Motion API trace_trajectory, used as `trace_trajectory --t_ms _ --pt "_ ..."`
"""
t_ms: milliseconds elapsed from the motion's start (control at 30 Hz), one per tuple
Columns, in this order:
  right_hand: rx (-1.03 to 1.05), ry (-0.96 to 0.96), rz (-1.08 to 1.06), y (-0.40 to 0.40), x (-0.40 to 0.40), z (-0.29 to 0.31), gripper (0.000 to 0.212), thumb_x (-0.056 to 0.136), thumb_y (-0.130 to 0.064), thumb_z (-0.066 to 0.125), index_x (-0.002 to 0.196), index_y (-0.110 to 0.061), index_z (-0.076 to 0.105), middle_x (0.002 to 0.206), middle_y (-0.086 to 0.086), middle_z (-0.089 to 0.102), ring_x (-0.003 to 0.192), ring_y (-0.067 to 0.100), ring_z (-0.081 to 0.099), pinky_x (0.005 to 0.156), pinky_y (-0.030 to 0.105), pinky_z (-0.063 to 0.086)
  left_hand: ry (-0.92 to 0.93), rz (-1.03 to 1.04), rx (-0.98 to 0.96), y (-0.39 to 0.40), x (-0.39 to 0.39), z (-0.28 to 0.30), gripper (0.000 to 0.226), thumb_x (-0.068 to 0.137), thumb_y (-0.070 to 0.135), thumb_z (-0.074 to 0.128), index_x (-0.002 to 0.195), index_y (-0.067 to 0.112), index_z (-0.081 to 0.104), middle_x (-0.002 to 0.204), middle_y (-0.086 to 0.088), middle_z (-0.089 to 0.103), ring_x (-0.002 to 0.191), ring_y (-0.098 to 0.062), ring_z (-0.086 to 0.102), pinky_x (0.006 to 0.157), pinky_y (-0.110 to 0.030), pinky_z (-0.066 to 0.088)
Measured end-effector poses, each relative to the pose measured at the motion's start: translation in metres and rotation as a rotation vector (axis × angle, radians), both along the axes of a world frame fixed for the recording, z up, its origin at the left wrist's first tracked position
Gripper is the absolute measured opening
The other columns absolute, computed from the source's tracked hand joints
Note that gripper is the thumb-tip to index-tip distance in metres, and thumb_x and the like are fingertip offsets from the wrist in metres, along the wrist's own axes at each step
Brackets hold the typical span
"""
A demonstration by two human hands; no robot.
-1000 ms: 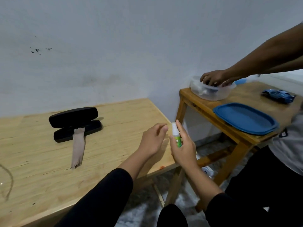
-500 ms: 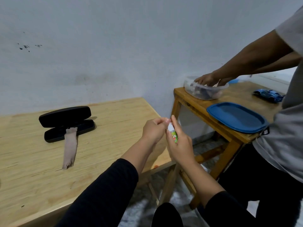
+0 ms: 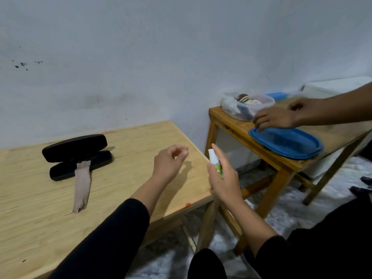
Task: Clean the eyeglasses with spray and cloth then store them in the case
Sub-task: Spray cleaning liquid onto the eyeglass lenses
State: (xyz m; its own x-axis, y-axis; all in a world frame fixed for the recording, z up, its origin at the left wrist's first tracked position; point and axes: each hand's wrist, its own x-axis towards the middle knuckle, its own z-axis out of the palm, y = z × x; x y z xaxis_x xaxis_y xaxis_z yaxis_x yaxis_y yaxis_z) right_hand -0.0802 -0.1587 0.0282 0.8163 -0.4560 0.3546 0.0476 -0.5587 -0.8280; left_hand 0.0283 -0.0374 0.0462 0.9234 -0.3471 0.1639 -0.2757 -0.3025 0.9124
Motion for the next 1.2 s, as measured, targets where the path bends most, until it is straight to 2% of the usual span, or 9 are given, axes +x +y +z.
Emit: trace_trajectory --t_ms 67,167,333,433,700,800,1000,1100,1200 --pt "0.068 0.002 0.006 -0.001 0.000 0.002 0.046 0.093 -0.032 0.045 0.120 -0.067 0.030 0.100 0.003 0.060 0.067 0.012 0.057 0.064 0.034 0.054 -0.022 -0.031 0.073 -0.005 -0.011 -0.009 0.013 0.086 0.027 0.062 0.097 0.024 0.069 0.104 0.006 0.068 0.096 -0.006 0.057 0.085 -0.020 0.038" --pt "0.169 -0.016 0.025 -0.004 -0.001 0.006 0.046 0.094 -0.023 0.043 0.121 -0.059 0.035 0.083 -0.006 0.051 0.045 0.011 0.048 0.046 0.026 0.046 0.064 0.003 0.082 -0.014 -0.023 -0.022 0.006 0.086 0.025 0.062 0.089 0.025 0.067 0.100 0.011 0.065 0.093 -0.006 0.057 0.081 -0.022 0.041" --pt "0.216 -0.019 0.013 -0.006 -0.002 0.007 0.039 0.095 -0.019 0.041 0.125 -0.044 0.039 0.065 -0.001 0.047 0.041 0.014 0.044 0.040 0.025 0.042 -0.049 0.017 0.210 -0.017 -0.024 -0.042 0.021 0.085 0.027 0.062 0.107 0.025 0.065 0.103 0.005 0.069 0.093 -0.010 0.061 0.087 -0.026 0.049" --pt "0.227 -0.013 0.019 -0.006 0.000 0.005 0.036 0.095 -0.020 0.041 0.123 -0.043 0.039 0.060 0.002 0.047 0.041 0.014 0.042 0.039 0.026 0.040 -0.080 0.005 0.209 -0.016 -0.023 -0.046 0.019 0.085 0.025 0.063 0.103 0.024 0.066 0.100 0.006 0.069 0.091 -0.010 0.060 0.085 -0.025 0.048" --pt "0.232 -0.002 0.033 -0.003 0.006 -0.002 0.026 0.099 -0.031 0.034 0.120 -0.045 0.040 0.064 0.006 0.045 0.046 0.016 0.039 0.041 0.028 0.037 -0.119 -0.021 0.256 -0.017 -0.020 -0.049 0.031 0.086 0.026 0.061 0.117 0.021 0.060 0.109 0.002 0.068 0.098 -0.011 0.060 0.085 -0.022 0.045" --pt "0.164 0.013 0.027 0.000 0.008 0.000 0.026 0.098 -0.033 0.034 0.115 -0.052 0.039 0.064 0.004 0.047 0.049 0.017 0.043 0.048 0.033 0.041 -0.144 -0.036 0.284 -0.015 -0.022 -0.047 0.040 0.087 0.029 0.060 0.126 0.021 0.053 0.121 -0.001 0.063 0.109 -0.014 0.057 0.094 -0.027 0.046" --pt "0.024 0.039 0.023 0.007 0.013 0.006 0.025 0.096 -0.038 0.034 0.118 -0.050 0.036 0.074 -0.011 0.051 0.061 0.015 0.050 0.062 0.038 0.045 -0.316 -0.005 0.471 0.003 -0.019 -0.037 0.043 0.094 0.034 0.045 0.132 0.014 0.045 0.133 -0.008 0.051 0.120 -0.022 0.048 0.100 -0.030 0.038" --pt "-0.032 0.044 0.020 0.013 0.014 0.014 0.026 0.099 -0.033 0.033 0.123 -0.042 0.038 0.076 -0.008 0.053 0.064 0.011 0.053 0.066 0.036 0.044 -0.426 0.001 0.574 0.018 -0.012 -0.027 0.044 0.096 0.032 0.034 0.125 0.003 0.048 0.127 -0.015 0.054 0.118 -0.029 0.047 0.101 -0.035 0.037" --pt "-0.075 0.045 0.032 0.023 0.012 0.026 0.031 0.100 -0.030 0.032 0.130 -0.032 0.038 0.101 -0.001 0.057 0.078 0.006 0.052 0.075 0.032 0.039 -0.522 0.026 0.651 0.031 -0.001 -0.016 0.066 0.088 0.041 0.013 0.114 -0.004 0.055 0.110 -0.022 0.061 0.107 -0.036 0.052 0.096 -0.040 0.039"
